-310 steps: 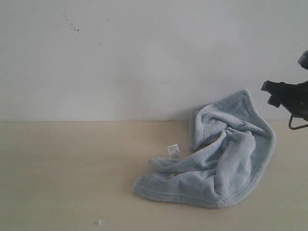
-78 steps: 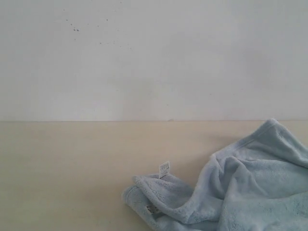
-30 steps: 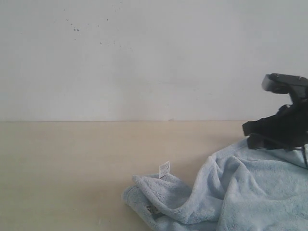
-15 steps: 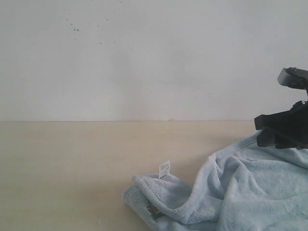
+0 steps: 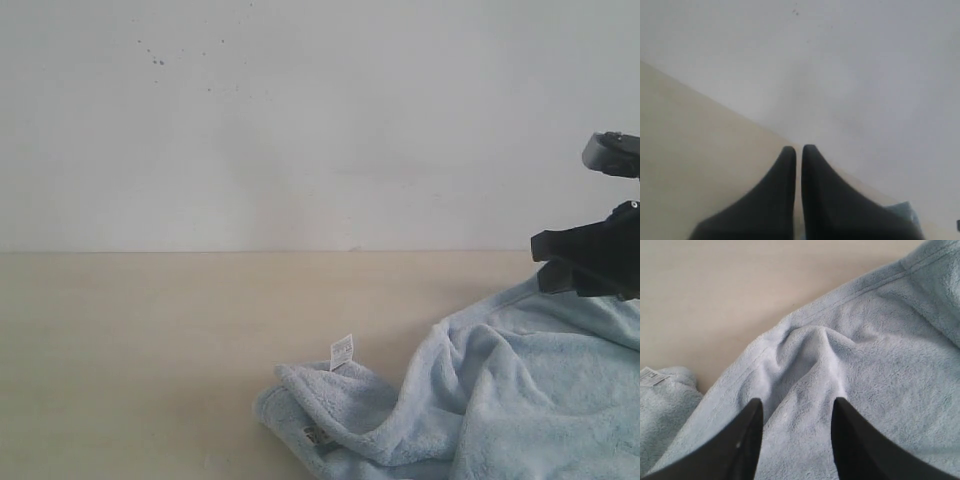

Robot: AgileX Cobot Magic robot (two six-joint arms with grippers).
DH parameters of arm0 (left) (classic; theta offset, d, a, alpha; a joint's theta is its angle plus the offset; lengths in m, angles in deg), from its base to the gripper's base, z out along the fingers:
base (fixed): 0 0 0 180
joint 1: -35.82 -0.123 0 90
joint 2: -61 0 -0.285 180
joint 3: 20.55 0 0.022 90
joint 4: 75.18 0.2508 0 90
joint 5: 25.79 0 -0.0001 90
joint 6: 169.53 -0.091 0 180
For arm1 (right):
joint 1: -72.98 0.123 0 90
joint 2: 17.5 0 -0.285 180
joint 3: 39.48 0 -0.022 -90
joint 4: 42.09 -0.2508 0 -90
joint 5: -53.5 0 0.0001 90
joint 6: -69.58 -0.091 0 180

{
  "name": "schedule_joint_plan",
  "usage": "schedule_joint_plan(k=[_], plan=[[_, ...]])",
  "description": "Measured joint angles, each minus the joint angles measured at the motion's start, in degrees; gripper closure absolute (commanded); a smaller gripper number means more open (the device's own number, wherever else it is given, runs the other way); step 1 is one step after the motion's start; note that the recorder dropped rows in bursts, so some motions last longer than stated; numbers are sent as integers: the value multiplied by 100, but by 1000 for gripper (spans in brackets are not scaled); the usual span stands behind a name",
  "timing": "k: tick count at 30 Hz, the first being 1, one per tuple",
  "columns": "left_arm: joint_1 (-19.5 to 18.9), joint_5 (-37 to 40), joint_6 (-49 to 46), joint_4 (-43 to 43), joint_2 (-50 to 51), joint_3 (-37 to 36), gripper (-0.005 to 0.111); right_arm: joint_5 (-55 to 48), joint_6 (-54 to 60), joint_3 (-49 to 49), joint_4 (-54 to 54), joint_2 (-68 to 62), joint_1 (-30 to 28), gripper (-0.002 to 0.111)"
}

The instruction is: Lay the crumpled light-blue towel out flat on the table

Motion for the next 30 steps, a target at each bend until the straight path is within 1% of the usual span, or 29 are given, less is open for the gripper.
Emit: schedule_joint_plan(k=[2, 3, 4, 6, 8, 10, 11, 12, 13, 16, 20, 21, 22, 23, 24, 25, 27, 30], plan=[[0, -290, 23, 117, 576, 0, 101, 95, 48, 0, 0, 0, 0, 66], [11, -548, 119, 308, 951, 0, 98, 151, 57, 0, 0, 0, 0, 66], [27, -790, 249, 619, 1368, 0, 94, 241, 70, 0, 0, 0, 0, 66], [141, -1440, 819, 1632, 2341, 131, 81, 407, 79, 0, 0, 0, 0, 66], [216, -2188, 1514, 2778, 3365, 484, 67, 555, 92, 0, -4, 0, 0, 66], [272, -2759, 1999, 3787, 4579, 1088, 52, 627, 92, 0, -4, 0, 0, 66], [276, -2864, 2137, 4026, 5074, 1366, 46, 643, 92, 0, -4, 0, 0, 66], [288, -2906, 2307, 4221, 5675, 1722, 41, 652, 92, 0, -4, 0, 0, 66], [288, -2906, 2479, 4364, 6259, 2081, 40, 652, 92, 0, -4, 0, 0, 66], [288, -2920, 3119, 4968, 7723, 3128, 45, 652, 92, 0, -4, 0, 0, 66], [288, -3287, 4185, 5877, 9005, 4234, 46, 682, 92, 0, -4, 0, 0, 66], [288, -3388, 4666, 6312, 9508, 4734, 46, 773, 92, 0, -4, 0, 0, 66], [290, -3402, 4841, 6527, 9674, 4949, 46, 817, 92, 0, -4, 0, 0, 66], [312, -3465, 5224, 6952, 10016, 5302, 45, 885, 105, 0, -4, 0, 0, 66], [326, -3490, 5367, 7116, 10152, 5418, 44, 924, 105, 0, -4, 0, 0, 66], [401, -3499, 5706, 7517, 10356, 5655, 44, 976, 105, 0, -4, 0, 0, 66], [534, -3489, 6113, 7966, 10553, 5866, 44, 1012, 127, 0, -4, 0, 0, 66], [571, -3489, 6600, 8507, 10670, 5971, 44, 1012, 184, 0, -4, 0, 0, 66]])
